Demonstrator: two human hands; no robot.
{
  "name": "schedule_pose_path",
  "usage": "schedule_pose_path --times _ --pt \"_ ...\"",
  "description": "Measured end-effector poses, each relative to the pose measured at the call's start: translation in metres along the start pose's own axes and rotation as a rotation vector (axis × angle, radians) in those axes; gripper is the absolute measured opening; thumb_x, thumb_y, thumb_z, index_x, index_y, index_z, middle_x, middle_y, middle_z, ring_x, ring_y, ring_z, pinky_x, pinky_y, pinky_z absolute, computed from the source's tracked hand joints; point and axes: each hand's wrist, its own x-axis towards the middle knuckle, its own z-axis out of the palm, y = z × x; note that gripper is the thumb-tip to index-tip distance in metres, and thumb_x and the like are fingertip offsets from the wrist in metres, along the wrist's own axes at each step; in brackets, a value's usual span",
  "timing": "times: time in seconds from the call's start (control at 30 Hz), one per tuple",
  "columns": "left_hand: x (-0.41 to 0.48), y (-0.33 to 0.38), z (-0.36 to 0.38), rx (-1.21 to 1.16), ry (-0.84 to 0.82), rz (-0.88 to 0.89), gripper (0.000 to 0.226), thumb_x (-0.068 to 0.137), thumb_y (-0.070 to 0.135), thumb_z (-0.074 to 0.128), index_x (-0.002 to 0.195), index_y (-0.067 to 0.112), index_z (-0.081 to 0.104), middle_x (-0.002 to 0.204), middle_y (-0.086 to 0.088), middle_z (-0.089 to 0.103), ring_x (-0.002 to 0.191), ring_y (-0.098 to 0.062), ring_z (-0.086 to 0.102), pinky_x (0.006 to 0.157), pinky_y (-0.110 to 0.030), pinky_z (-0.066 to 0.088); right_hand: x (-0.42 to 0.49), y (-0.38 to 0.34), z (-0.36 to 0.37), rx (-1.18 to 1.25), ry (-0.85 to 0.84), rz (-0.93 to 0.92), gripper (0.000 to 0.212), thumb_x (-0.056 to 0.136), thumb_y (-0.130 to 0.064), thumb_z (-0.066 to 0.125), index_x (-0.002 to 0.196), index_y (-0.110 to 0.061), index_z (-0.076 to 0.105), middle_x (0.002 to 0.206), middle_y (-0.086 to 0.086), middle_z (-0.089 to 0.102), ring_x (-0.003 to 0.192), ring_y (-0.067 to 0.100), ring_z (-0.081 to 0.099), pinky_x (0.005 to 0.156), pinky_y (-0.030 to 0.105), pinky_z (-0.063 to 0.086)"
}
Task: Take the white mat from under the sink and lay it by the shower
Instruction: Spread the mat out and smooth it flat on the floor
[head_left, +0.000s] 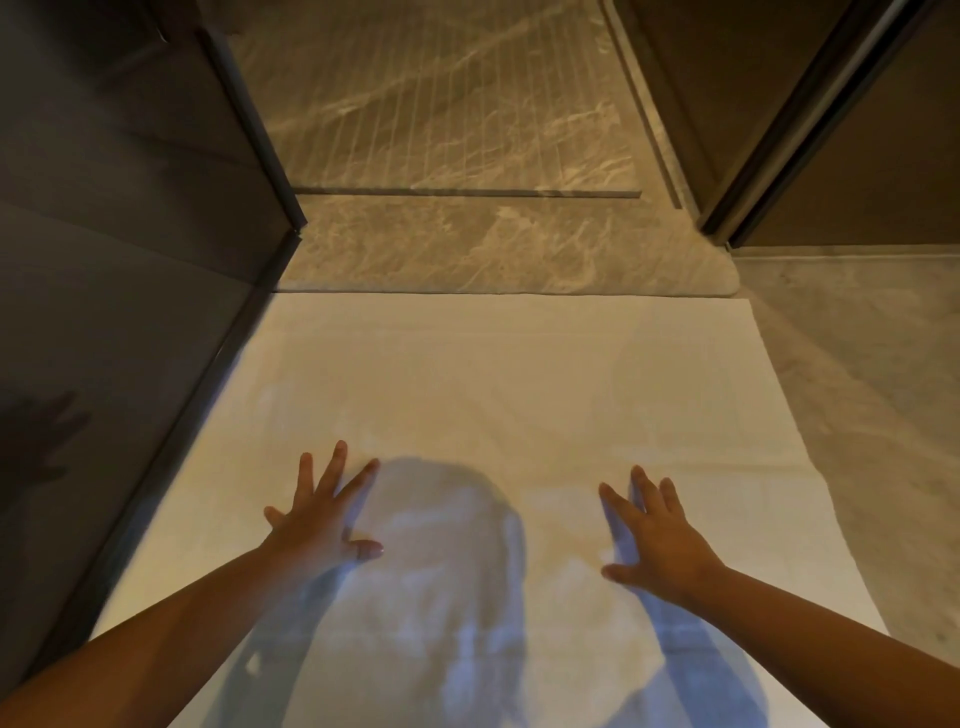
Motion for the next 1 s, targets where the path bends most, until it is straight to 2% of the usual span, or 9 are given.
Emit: schedule_pose_path --times 0.5,0.63,0.73,0.8,0.93,1.0 --pt "0.002 -0.014 0.002 -0.002 0.029 0.013 0.103 0.070 0.056 0.067 0.140 0.040 -0.006 0.150 0.004 -0.029 0.136 -0.031 -0.026 0.100 -0.070 0.016 0.000 -0.012 -0.004 -0.017 -0.025 -0.008 0.093 0.081 -0.051 0.059 0.144 -0.030 -0.006 0.154 0.011 -0.019 0.138 0.042 -0.015 0.108 0.047 0.032" --pt "-0.001 -0.011 0.000 0.010 0.027 0.006 0.101 0.071 0.057 0.065 0.141 0.038 -0.006 0.151 0.002 -0.027 0.136 -0.033 -0.024 0.102 -0.068 0.017 0.001 -0.001 -0.012 -0.029 -0.018 -0.066 0.087 0.081 -0.051 0.058 0.144 -0.032 0.001 0.156 0.004 -0.011 0.142 0.032 -0.007 0.110 0.049 0.030" --pt "-0.003 -0.002 -0.009 0.050 0.011 0.005 0.092 0.077 0.060 0.055 0.143 0.032 -0.003 0.152 -0.006 -0.024 0.137 -0.034 -0.023 0.107 -0.061 0.013 0.005 0.015 -0.023 -0.011 0.065 -0.080 0.082 0.082 -0.053 0.055 0.144 -0.029 0.006 0.156 0.001 0.000 0.142 0.023 0.005 0.109 0.045 0.031" --pt "-0.002 0.011 -0.023 0.159 0.019 0.052 0.082 0.083 0.058 0.047 0.144 0.029 0.001 0.153 -0.010 -0.019 0.138 -0.035 -0.020 0.109 -0.057 0.010 0.009 0.027 -0.031 -0.010 0.124 -0.074 0.079 0.083 -0.055 0.051 0.144 -0.028 0.009 0.156 0.001 0.003 0.142 0.022 0.008 0.110 0.044 0.029" --pt "0.011 0.054 -0.056 0.363 0.022 0.199 0.067 0.091 0.049 0.041 0.144 0.026 0.007 0.154 -0.009 -0.013 0.139 -0.033 -0.016 0.111 -0.053 0.006 0.021 0.046 -0.040 -0.037 0.163 -0.025 0.071 0.087 -0.053 0.045 0.144 -0.030 0.009 0.156 -0.001 0.002 0.143 0.022 0.006 0.110 0.049 0.022" --pt "0.025 0.078 -0.071 0.395 0.075 0.238 0.062 0.092 0.046 0.038 0.143 0.025 0.010 0.155 -0.008 -0.009 0.140 -0.030 -0.014 0.111 -0.053 0.006 0.026 0.058 -0.041 -0.037 0.142 0.017 0.068 0.089 -0.051 0.043 0.144 -0.031 0.008 0.156 -0.001 -0.001 0.143 0.024 0.004 0.110 0.051 0.020"
